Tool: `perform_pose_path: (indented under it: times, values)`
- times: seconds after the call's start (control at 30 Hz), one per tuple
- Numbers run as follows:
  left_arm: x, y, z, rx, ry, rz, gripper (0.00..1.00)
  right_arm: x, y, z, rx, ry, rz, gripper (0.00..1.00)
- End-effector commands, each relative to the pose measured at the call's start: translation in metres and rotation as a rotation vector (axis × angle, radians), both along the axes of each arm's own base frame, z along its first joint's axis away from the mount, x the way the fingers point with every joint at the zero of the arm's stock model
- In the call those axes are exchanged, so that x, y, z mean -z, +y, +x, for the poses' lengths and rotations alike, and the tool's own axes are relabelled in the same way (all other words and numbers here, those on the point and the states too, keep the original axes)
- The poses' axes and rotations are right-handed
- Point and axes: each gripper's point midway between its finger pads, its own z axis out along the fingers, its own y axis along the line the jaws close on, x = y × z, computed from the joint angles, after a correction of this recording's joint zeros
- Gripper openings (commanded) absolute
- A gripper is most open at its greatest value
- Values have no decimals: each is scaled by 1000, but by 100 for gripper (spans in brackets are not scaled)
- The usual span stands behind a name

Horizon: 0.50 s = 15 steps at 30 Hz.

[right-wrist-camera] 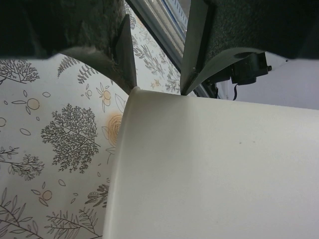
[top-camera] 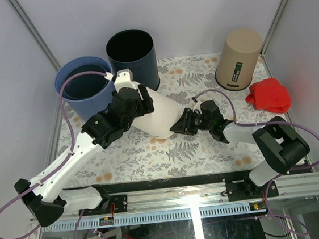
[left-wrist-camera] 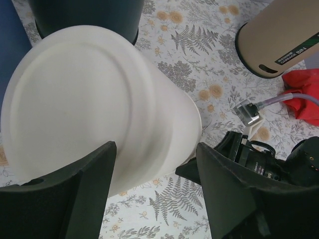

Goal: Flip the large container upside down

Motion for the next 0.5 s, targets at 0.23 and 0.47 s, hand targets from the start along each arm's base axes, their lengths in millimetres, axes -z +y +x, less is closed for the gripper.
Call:
perform_pose_path:
  times: [0.23, 0.47]
  values:
    - [13, -39, -13, 127, 69, -44, 63, -25, 9, 28, 76, -102, 8, 46]
    - [17, -46, -13, 143, 72, -39, 64, -19, 11, 35, 91, -78, -14, 46]
